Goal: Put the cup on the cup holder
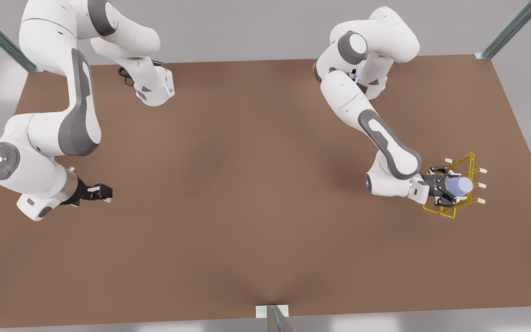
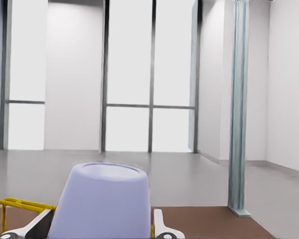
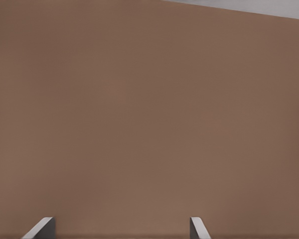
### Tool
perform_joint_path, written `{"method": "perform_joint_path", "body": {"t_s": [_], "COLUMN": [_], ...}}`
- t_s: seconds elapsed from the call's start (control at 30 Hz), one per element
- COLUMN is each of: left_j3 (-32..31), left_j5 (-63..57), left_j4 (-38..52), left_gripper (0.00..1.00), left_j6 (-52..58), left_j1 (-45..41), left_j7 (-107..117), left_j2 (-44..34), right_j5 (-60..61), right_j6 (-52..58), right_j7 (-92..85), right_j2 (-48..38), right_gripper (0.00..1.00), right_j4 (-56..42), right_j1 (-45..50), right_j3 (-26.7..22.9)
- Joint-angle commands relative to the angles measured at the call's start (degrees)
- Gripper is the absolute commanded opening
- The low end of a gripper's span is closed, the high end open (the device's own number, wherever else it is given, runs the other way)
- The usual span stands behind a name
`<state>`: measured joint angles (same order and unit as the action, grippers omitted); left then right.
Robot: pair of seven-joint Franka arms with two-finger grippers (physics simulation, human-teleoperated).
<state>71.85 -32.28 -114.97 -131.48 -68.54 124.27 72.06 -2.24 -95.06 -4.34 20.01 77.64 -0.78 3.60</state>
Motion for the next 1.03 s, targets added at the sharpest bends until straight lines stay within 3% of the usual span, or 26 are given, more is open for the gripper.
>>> {"method": "perform_joint_path", "body": {"t_s": [0.0,0.13,0.17,0.2,0.23,0.27,0.3,0.33,0.4,0.43,0.47,0.5,0.53,0.57,0.6,0.63,0.67,1.0], "left_j3": [-0.05,0.74,0.66,-2.14,-9.96,-17.00,-18.06,-18.15,-18.76,-35.82,-63.41,-73.24,-73.96,-73.96,-73.17,-70.36,-69.83,-69.74], "left_j5": [0.02,-0.41,-0.50,0.55,4.23,14.33,24.88,30.52,38.77,40.02,34.58,34.30,34.21,34.66,34.13,34.30,32.38,31.22], "left_j4": [0.10,0.10,0.01,0.10,4.22,15.90,31.54,40.69,46.51,48.60,49.67,40.84,29.69,26.20,26.73,36.47,39.12,39.74], "left_gripper": [1.00,1.00,1.00,1.00,1.00,1.00,1.00,1.00,1.00,1.00,1.00,1.00,1.00,1.00,1.00,1.00,1.00,1.00], "left_j6": [-0.18,0.79,0.88,8.59,22.64,38.82,55.34,67.30,74.62,74.09,70.94,57.28,43.65,41.57,44.72,56.67,58.27,59.15], "left_j1": [-0.01,-0.89,-2.47,-5.37,-6.25,-5.46,-5.28,-5.28,-3.36,13.54,34.91,44.45,46.99,51.05,51.23,51.93,52.02,52.02], "left_j7": [8.44,7.48,4.94,-10.42,-29.22,-52.60,-77.20,-96.65,-122.21,-126.73,-125.85,-124.10,-124.71,-140.26,-145.74,-142.99,-142.47,-141.41], "left_j2": [0.01,-0.51,-3.85,-13.94,-29.31,-35.59,-34.97,-35.14,-40.57,-46.11,-50.60,-55.33,-61.66,-61.61,-60.46,-56.51,-55.01,-54.30], "right_j5": [0.04,0.04,0.04,0.04,0.04,0.04,0.04,0.04,-0.05,-0.05,-0.05,-0.05,-0.05,-0.05,-0.05,-0.05,-0.05,-0.05], "right_j6": [-0.04,-0.04,-0.04,-0.04,-0.04,-0.04,-0.04,-0.04,-0.04,-0.04,-0.04,-0.04,-0.04,-0.04,-0.04,-0.04,-0.04,-0.04], "right_j7": [-0.05,-0.05,-0.05,-0.05,-0.05,-0.05,-0.05,-0.05,-0.05,-0.05,-0.05,-0.05,0.03,0.03,0.03,-0.05,0.03,-0.05], "right_j2": [-0.06,-0.06,-0.06,-0.06,-0.06,-0.06,-0.06,-0.06,-0.14,-0.06,-0.06,-0.06,-0.06,-0.14,-0.06,-0.14,-0.06,-0.06], "right_gripper": [1.00,1.00,1.00,1.00,1.00,1.00,1.00,1.00,1.00,1.00,1.00,1.00,1.00,1.00,1.00,1.00,1.00,1.00], "right_j4": [-0.03,-0.03,-0.03,-0.03,-0.03,-0.03,-0.03,-0.03,-0.03,-0.03,-0.03,-0.03,-0.03,-0.03,-0.03,-0.03,-0.03,-0.03], "right_j1": [-0.01,-0.01,-0.01,-0.01,-0.01,-0.01,-0.01,-0.01,-0.01,-0.01,-0.01,-0.01,-0.01,-0.01,-0.01,-0.01,-0.01,-0.10], "right_j3": [0.00,0.00,0.00,0.00,0.00,0.00,0.00,0.00,0.00,0.00,0.00,0.00,0.00,0.00,0.00,0.00,0.00,-0.09]}}
